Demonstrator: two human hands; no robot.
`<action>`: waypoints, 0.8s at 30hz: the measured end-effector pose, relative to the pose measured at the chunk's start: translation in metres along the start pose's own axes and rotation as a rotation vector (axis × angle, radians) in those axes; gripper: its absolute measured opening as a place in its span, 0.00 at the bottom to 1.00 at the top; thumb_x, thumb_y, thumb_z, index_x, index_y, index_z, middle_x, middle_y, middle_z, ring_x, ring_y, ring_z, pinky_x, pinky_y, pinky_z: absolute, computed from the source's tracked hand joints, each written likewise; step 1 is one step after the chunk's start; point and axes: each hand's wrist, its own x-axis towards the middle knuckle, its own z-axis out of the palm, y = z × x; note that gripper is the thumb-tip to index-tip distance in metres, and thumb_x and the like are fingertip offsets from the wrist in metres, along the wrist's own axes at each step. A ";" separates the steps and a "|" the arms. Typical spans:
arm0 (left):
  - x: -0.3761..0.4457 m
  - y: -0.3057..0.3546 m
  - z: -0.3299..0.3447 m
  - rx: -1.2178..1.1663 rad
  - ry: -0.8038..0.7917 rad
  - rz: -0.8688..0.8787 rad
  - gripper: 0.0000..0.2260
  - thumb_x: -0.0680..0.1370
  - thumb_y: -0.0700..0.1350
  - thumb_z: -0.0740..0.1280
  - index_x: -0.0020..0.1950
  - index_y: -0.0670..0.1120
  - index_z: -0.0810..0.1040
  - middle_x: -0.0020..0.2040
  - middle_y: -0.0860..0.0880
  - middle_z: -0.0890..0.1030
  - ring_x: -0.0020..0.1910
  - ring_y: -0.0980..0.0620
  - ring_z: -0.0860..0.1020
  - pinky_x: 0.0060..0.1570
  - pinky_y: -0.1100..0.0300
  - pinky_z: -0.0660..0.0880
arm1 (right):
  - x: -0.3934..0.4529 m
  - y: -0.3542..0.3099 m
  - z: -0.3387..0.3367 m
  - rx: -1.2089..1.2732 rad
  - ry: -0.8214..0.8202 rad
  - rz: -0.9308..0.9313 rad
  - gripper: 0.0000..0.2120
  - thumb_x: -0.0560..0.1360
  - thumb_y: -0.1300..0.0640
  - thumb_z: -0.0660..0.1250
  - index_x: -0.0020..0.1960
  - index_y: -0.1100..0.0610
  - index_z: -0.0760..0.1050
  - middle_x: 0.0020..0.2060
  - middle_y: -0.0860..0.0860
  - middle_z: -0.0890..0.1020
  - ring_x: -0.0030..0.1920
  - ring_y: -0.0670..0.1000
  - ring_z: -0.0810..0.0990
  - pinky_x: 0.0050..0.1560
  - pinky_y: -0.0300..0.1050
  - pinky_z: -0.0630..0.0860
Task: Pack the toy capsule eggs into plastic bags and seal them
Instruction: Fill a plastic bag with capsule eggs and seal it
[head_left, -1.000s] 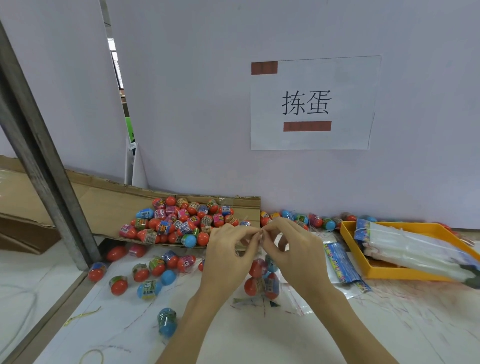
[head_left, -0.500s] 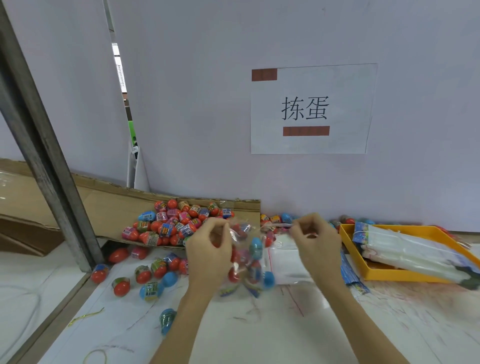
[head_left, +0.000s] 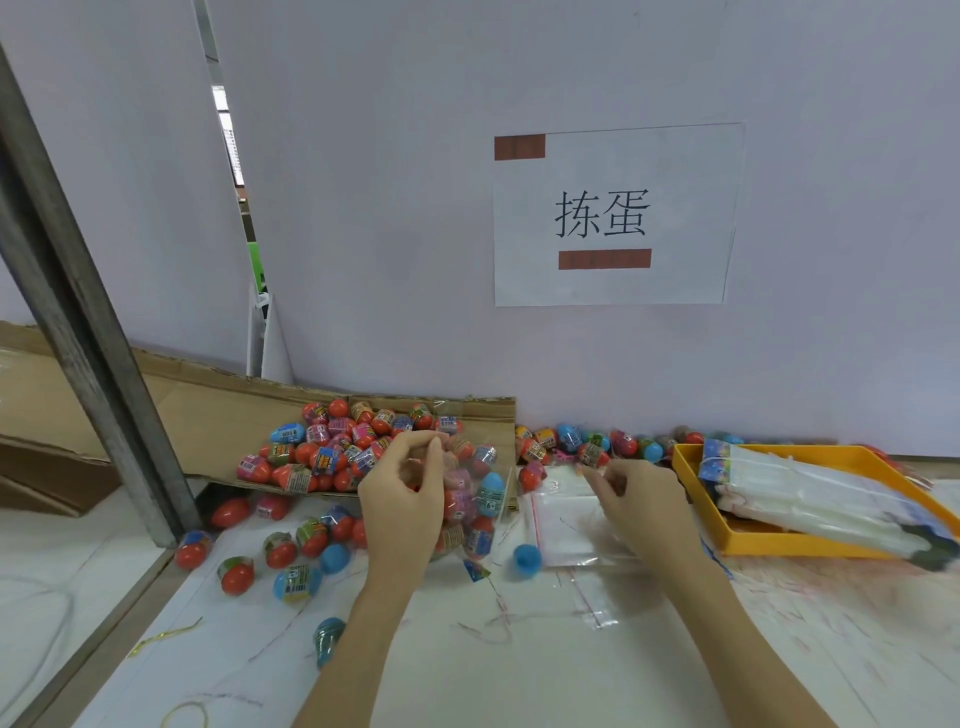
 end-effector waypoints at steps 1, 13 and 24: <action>0.000 0.001 0.000 -0.001 -0.004 -0.003 0.06 0.83 0.39 0.68 0.53 0.49 0.82 0.39 0.57 0.84 0.38 0.58 0.84 0.41 0.67 0.80 | 0.001 0.002 0.001 0.048 0.003 -0.009 0.13 0.81 0.46 0.69 0.45 0.55 0.81 0.38 0.49 0.82 0.38 0.46 0.79 0.46 0.42 0.78; -0.005 0.008 0.005 -0.060 0.003 -0.050 0.13 0.82 0.39 0.69 0.51 0.59 0.82 0.44 0.63 0.85 0.44 0.60 0.85 0.43 0.67 0.80 | -0.010 -0.025 0.014 0.291 0.085 -0.316 0.23 0.81 0.71 0.63 0.69 0.50 0.80 0.74 0.45 0.73 0.74 0.43 0.69 0.73 0.36 0.63; -0.005 0.006 0.007 -0.187 -0.065 -0.184 0.06 0.83 0.42 0.68 0.55 0.51 0.84 0.46 0.57 0.87 0.47 0.59 0.85 0.46 0.68 0.80 | -0.027 -0.056 0.020 0.996 -0.068 -0.106 0.07 0.78 0.57 0.74 0.53 0.47 0.86 0.47 0.44 0.88 0.50 0.45 0.87 0.51 0.36 0.82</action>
